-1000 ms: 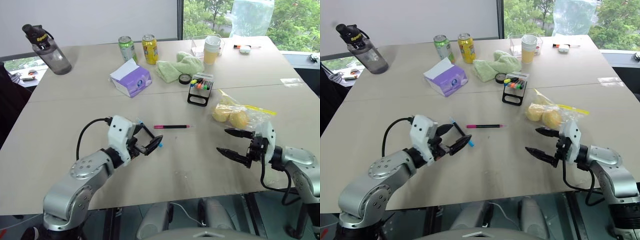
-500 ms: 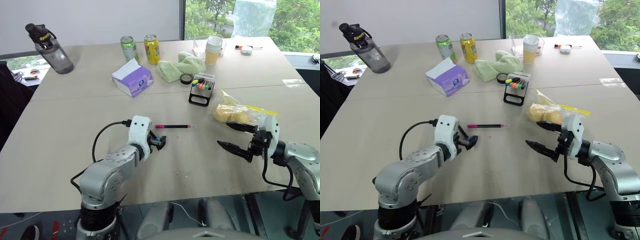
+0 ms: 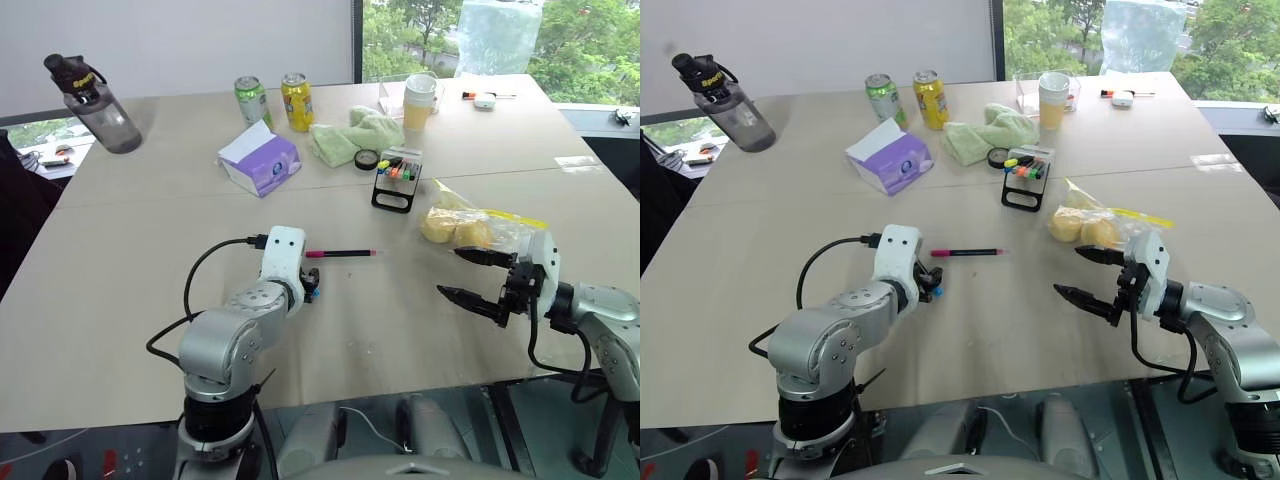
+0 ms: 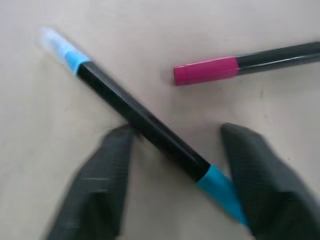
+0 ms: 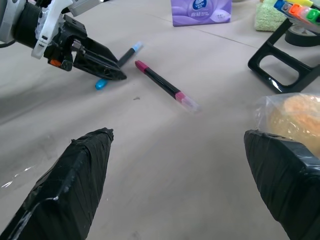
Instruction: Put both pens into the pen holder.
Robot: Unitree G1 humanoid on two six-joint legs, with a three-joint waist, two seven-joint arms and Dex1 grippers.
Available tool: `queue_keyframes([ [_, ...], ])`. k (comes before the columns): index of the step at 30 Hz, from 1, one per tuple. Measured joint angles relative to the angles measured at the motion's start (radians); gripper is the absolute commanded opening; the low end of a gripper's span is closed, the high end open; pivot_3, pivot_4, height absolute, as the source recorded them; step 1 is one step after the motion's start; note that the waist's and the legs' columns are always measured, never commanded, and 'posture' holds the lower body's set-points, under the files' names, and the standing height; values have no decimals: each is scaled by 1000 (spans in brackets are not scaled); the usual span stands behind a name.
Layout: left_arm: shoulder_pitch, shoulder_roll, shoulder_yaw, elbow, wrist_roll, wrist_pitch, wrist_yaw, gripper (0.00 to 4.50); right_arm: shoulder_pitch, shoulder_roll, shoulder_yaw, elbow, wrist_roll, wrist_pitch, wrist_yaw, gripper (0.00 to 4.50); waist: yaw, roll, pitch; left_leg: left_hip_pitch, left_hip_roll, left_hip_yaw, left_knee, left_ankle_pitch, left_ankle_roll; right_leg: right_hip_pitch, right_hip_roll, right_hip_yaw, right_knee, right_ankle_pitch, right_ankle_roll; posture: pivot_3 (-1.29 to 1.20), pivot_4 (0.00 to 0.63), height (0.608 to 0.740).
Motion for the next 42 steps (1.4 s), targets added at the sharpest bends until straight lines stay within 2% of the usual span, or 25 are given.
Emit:
queue_keyframes([
  [2, 1, -2, 0, -3, 22, 11, 11, 645, 0, 0, 0, -1, 0, 1, 0, 4500, -9, 0, 0, 3, 0, 2, -1, 0, 0, 1, 0, 2, 1, 0, 0, 0, 150, 740],
  [3, 3, -5, 2, -3, 32, 14, 13, 435, 1, 0, 0, -1, 0, 1, 0, 4500, -11, 0, 0, 5, 0, 3, -2, 0, 0, 2, 0, 4, 1, 0, 0, 0, 150, 740],
  [4, 7, -8, 2, -5, 44, 14, 16, 24, 0, 0, 0, -1, 0, 1, 0, 4500, -12, 0, 0, 9, 1, 5, -4, 0, 0, 4, 1, 5, 1, 0, 0, 0, 150, 740],
  [12, 139, 29, 43, -78, 88, -72, 11, 24, -23, -2, 0, 1, 0, 1, 6, 4500, -33, 0, 0, 15, 7, 11, -5, -2, -1, 7, 6, 12, 0, 0, 0, 0, 150, 740],
  [16, 232, 16, 120, -107, 94, -198, -12, 24, -38, 4, 1, 9, 1, 7, 5, 4500, -31, 0, 0, 16, 8, 12, -6, -2, -2, 7, 7, 12, 0, 0, 0, 0, 150, 740],
  [19, 288, -42, 189, -98, 75, -350, -61, 24, -83, 24, 18, 2, 42, 101, -19, 4500, -27, -1, 0, 14, 8, 11, -6, -2, -1, 7, 6, 12, -1, 0, 0, 0, 150, 740],
  [21, 316, -14, 192, -87, 65, -435, -112, 24, -110, 18, 47, -31, 88, 186, -17, 4500, -20, -2, 1, 12, 8, 9, -5, -2, -1, 6, 6, 12, -2, 0, 0, 0, 150, 740],
  [23, 369, 80, 153, -76, 48, -596, -249, 24, -176, 14, 96, -72, 172, 338, -15, 4500, -9, -3, 2, 10, 8, 8, -5, -2, -1, 6, 6, 12, -4, 0, -1, 0, 150, 740],
  [25, 378, 124, 115, -58, 41, -689, -330, 24, -217, -15, 163, -74, 169, 388, 10, 4500, 4, -3, 2, 9, 7, 7, -5, -3, 1, 7, 4, 9, -8, 0, -1, 0, 150, 740],
  [27, 364, 126, 97, -9, 26, -777, -386, 24, -262, -49, 313, -35, 27, 336, 51, 4500, 19, -4, 2, 8, 6, 6, -4, -5, 3, 7, 3, 7, -10, 0, -1, 0, 150, 740],
  [29, 341, 130, 98, 30, 24, -824, -411, 24, -302, 37, 365, 51, -31, 318, 31, 4500, 20, -6, 3, 4, 6, 4, -3, -5, 3, 5, 3, 6, -10, 0, 0, 0, 150, 740],
  [31, 329, 141, 96, 45, 15, -854, -435, 24, -348, 138, 364, 96, -23, 309, 16, 4500, 16, -5, 3, -3, 6, 5, -2, -4, 2, -4, 4, 7, -8, 0, 0, 0, 150, 740],
  [32, 318, 148, 97, 53, 5, -867, -452, 24, -371, 155, 376, 98, -38, 273, 30, 4500, 17, -5, 3, -8, 6, 3, -1, -4, 2, -8, 4, 6, -7, 1, 0, 0, 150, 740],
  [35, 311, 164, 119, 73, -14, -891, -477, 24, -383, 151, 397, 100, -102, 157, 64, 4500, 22, -6, 3, -9, 4, 0, -1, -4, 2, -6, 2, 1, -10, 0, 0, 0, 150, 740],
  [39, 299, 180, 147, 110, -39, -929, -512, 24, -337, 170, 399, 105, -128, 93, 79, 4500, 21, -6, 3, -10, 2, -2, -1, -4, 2, -6, 0, -1, -10, 0, 0, 0, 150, 740],
  [42, 296, 206, 147, 112, -73, -952, -566, 24, -340, 225, 315, 123, -88, 116, 6, 4500, 16, -5, 3, -8, 2, -2, 0, -4, 1, -6, 0, -1, -8, 0, 0, 0, 150, 740],
])
